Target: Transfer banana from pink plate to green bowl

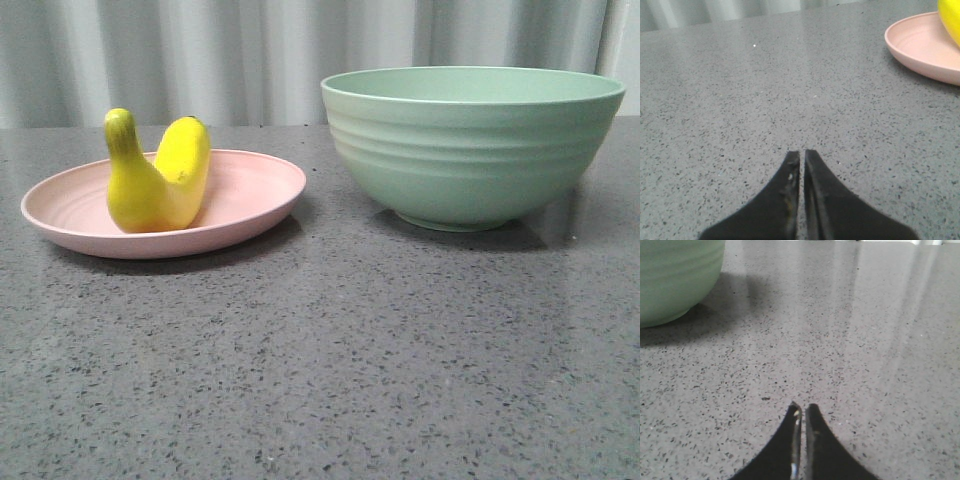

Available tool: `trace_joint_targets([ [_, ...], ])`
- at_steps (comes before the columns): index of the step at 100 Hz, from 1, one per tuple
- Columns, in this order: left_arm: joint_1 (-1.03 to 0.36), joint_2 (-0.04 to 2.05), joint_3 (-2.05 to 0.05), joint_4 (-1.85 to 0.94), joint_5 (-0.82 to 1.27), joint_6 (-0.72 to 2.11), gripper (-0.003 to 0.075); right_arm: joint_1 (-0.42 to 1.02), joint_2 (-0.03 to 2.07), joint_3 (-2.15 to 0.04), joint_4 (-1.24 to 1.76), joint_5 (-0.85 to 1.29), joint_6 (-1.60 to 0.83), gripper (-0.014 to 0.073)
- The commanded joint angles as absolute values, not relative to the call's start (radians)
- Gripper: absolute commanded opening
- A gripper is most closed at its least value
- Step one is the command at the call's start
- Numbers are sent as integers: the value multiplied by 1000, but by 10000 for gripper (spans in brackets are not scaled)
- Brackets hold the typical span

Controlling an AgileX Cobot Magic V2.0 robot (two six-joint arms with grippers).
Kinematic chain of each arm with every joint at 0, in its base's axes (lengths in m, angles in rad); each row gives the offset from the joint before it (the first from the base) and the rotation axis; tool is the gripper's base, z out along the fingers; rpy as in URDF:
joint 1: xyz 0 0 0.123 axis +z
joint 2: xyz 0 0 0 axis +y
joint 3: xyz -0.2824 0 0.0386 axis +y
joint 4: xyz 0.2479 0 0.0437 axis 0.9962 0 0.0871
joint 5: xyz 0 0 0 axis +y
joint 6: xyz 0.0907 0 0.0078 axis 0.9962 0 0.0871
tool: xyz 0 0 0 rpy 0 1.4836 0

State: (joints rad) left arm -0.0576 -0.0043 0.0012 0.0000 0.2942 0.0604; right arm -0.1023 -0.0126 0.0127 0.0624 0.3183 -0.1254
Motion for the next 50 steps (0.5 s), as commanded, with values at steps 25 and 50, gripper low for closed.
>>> trace_joint_targets([
  [25,-58,-38,27,0,132,56,-19,-107,-29,39,65,291,-133,-80],
  [50,-58,-38,27,-34,80,55,-19,-107,-29,39,65,291,-133,-80],
])
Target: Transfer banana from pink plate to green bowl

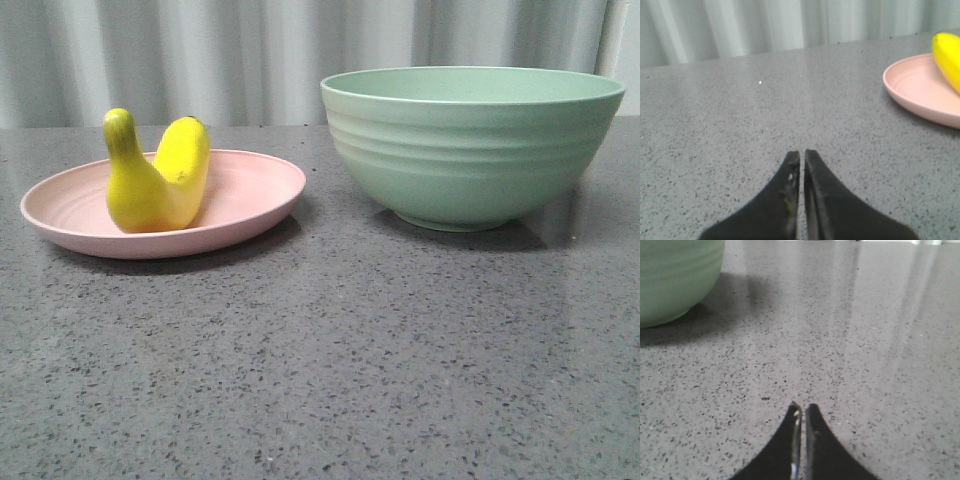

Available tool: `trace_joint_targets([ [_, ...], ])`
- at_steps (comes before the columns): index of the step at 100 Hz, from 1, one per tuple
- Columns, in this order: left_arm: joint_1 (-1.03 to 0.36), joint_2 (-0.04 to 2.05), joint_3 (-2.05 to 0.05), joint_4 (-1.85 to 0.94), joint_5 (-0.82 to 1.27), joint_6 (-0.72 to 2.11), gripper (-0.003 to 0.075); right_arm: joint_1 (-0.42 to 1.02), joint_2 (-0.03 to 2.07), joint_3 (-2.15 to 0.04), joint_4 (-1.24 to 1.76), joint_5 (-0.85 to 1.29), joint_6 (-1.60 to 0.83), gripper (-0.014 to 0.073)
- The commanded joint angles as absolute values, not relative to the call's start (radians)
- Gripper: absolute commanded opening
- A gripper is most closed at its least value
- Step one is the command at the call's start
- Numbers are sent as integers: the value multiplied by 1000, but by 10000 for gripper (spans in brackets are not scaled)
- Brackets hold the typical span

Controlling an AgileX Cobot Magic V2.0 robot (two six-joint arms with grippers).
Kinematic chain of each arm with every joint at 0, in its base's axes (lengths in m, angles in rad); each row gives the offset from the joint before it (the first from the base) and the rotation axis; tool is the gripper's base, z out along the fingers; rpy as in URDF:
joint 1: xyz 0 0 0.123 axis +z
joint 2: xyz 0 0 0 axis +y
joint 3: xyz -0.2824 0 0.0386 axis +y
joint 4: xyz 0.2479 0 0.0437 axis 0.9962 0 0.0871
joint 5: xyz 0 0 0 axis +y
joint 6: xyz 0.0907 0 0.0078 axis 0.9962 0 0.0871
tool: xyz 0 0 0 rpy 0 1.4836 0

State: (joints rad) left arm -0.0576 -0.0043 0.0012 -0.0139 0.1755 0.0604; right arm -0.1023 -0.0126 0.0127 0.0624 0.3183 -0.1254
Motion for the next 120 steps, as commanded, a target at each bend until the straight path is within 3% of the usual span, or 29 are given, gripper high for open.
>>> trace_joint_targets([
  [1,-58,-38,27,-34,80,55,-19,-107,-29,39,65,291,-133,-80],
  [45,-58,-38,27,-34,78,55,-18,-107,-29,39,65,269,-133,-80],
  [120,-58,-38,27,-34,11,55,-18,-107,-29,39,100,-82,-133,-80],
])
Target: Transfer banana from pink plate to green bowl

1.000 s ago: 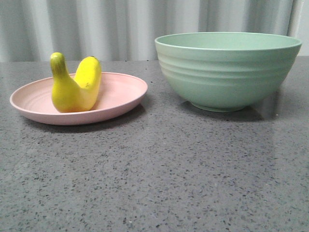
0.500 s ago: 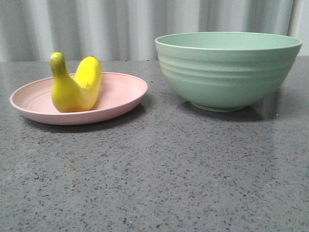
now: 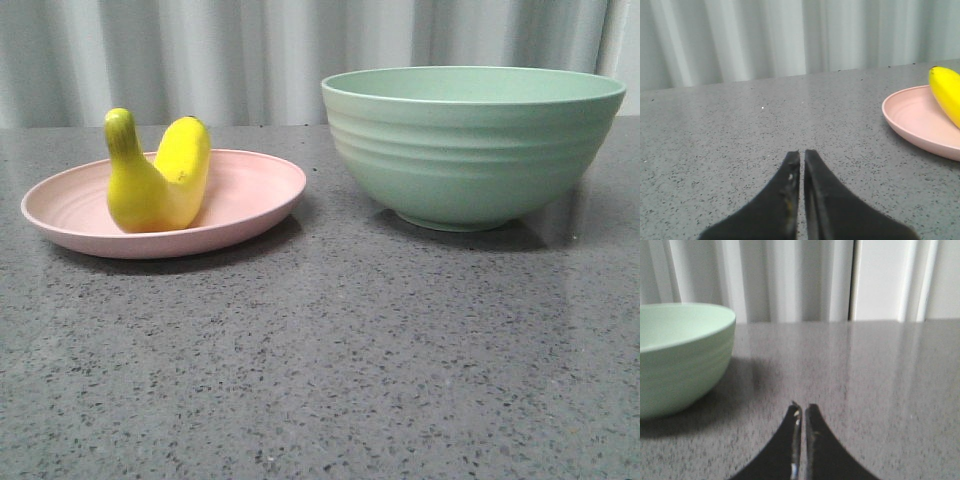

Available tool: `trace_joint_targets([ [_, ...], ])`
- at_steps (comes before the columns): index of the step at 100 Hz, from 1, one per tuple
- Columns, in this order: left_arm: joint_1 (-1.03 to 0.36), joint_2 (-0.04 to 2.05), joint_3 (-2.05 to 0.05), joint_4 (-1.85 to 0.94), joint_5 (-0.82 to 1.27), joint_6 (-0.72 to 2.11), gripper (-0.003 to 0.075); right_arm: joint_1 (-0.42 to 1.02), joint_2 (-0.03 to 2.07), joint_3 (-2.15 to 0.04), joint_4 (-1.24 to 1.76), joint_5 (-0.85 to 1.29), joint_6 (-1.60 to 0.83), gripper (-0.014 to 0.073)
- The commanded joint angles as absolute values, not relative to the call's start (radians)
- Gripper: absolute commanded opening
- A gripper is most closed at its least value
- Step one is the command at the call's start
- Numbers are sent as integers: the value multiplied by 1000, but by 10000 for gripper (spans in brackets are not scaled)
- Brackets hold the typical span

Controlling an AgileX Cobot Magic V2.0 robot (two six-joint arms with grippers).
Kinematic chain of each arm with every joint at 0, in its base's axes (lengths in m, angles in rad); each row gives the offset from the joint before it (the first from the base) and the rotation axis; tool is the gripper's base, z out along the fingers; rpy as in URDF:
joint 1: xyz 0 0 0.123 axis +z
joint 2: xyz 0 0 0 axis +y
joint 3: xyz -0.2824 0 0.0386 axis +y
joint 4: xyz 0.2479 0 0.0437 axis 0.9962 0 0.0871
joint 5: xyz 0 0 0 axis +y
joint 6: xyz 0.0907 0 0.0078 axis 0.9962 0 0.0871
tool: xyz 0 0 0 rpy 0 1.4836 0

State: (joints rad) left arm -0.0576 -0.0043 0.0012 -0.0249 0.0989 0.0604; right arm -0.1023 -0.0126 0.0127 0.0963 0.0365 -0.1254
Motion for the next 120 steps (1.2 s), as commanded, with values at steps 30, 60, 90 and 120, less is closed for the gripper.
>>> trace_joint_targets([
  [30,-58,-36,14,-138,-11,55,-19,-107,-29,7,100,-29,-133,-80],
  [60,-58,-36,-66,-133,23,55,-19,-107,-11,-118,102,156,-133,-80],
  [90,-58,20,-165,-121,122,55,-19,-107,49,-200,135,257,-133,-80],
  [120,-58,51,-182,-119,28,55,-19,-107,61,-214,180,265,-133,-80],
])
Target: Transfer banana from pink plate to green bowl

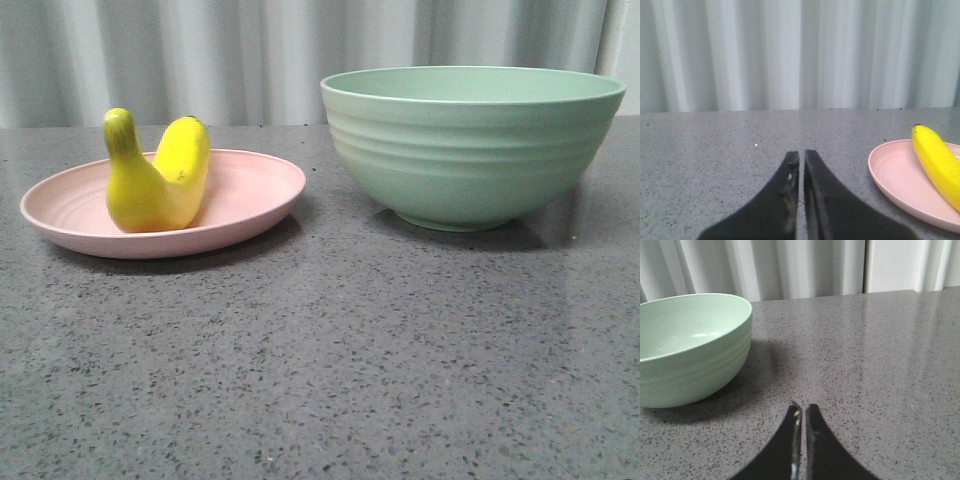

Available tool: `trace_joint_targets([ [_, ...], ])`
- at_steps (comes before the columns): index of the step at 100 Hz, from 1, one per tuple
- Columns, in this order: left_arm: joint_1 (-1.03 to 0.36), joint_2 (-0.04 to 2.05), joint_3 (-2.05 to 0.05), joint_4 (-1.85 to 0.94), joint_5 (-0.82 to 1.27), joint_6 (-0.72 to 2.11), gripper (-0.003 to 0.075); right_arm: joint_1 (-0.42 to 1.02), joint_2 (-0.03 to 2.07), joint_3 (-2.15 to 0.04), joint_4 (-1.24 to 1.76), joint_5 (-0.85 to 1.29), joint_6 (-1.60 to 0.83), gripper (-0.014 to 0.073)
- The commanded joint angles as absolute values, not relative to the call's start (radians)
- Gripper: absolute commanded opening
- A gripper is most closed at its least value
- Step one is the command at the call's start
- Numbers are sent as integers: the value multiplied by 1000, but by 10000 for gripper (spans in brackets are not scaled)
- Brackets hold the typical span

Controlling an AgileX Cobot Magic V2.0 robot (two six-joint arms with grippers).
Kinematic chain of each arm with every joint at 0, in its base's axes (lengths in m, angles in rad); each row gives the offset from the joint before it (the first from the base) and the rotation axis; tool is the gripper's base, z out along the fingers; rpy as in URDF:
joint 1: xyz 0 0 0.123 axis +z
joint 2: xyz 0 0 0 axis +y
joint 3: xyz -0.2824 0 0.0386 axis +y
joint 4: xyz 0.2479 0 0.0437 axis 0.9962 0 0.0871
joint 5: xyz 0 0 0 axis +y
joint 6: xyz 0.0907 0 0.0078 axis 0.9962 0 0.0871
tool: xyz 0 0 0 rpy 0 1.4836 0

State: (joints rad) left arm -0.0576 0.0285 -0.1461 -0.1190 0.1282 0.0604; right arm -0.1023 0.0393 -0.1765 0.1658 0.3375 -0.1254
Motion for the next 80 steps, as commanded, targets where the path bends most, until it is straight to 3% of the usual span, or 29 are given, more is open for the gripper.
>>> trace_joint_targets([
  [1,-58,51,-182,-119,28,55,-19,-107,61,-214,180,265,-133,-80],
  [15,-58,51,-191,-126,23,55,-18,-107,61,-216,182,264,-133,-80],
  [35,-58,125,-304,-126,155,55,-18,-107,90,-303,182,472,-133,-80],
  [67,-58,353,-442,-126,197,55,-16,-96,308,-495,174,588,-133,-79],
  [74,-59,386,-459,-126,197,55,18,-88,319,-496,171,515,-133,-80],
  [80,-59,409,-469,-126,197,55,113,-88,317,-495,171,504,-133,-80],
])
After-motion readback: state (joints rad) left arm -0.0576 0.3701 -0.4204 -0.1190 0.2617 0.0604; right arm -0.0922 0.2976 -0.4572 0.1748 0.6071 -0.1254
